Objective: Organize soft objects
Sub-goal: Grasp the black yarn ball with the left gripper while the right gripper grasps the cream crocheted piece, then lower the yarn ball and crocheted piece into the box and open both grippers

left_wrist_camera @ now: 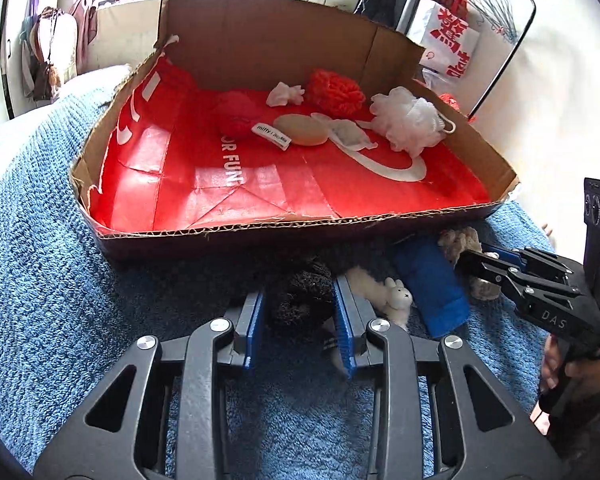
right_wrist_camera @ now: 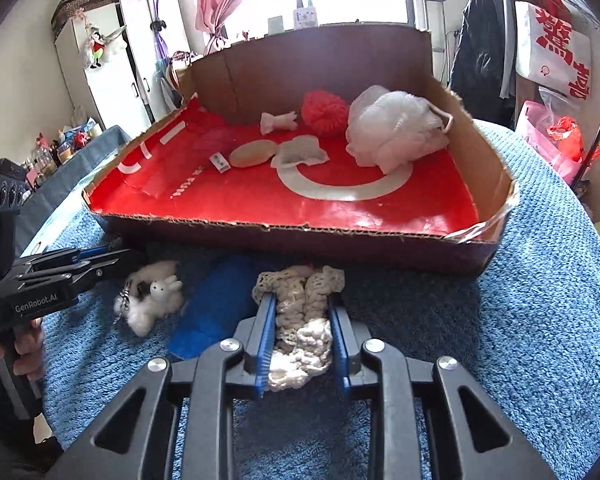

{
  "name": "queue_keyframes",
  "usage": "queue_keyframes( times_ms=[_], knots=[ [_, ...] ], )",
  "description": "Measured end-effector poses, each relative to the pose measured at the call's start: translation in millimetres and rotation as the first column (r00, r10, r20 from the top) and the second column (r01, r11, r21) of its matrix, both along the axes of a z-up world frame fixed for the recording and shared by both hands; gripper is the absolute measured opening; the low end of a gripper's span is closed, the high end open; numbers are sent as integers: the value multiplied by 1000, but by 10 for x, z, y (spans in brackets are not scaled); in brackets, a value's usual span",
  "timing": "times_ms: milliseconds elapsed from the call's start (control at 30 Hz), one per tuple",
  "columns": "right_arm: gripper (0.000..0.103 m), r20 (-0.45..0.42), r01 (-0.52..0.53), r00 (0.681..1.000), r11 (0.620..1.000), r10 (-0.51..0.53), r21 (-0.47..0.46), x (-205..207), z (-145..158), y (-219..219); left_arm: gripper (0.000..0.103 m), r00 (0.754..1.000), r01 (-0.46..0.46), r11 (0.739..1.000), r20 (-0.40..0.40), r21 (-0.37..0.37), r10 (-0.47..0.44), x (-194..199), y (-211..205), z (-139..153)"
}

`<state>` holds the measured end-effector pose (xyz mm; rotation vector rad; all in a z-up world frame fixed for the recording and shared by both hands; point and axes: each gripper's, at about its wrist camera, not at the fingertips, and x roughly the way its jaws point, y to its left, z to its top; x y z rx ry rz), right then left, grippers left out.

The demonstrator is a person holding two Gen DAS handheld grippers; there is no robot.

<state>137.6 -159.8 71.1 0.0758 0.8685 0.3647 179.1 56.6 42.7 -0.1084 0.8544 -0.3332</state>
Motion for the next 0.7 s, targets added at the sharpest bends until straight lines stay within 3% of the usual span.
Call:
queue_keyframes(
  times_ms=[233, 367, 700],
  knots=[
    [27, 80, 19, 997, 999, -22, 36, -125, 298, -92, 29, 998, 10, 1000, 69, 5, -10, -158, 14, 215],
    [27, 71, 29, 997, 998, -33, 47, -104, 291, -117, 29, 994, 17, 1000, 108, 4, -18, -213, 23, 342],
    [27, 121, 42, 991, 997, -49, 63, -11, 499, -164, 29, 992, 22, 1000, 126, 9, -23, -241, 11, 440]
  ],
)
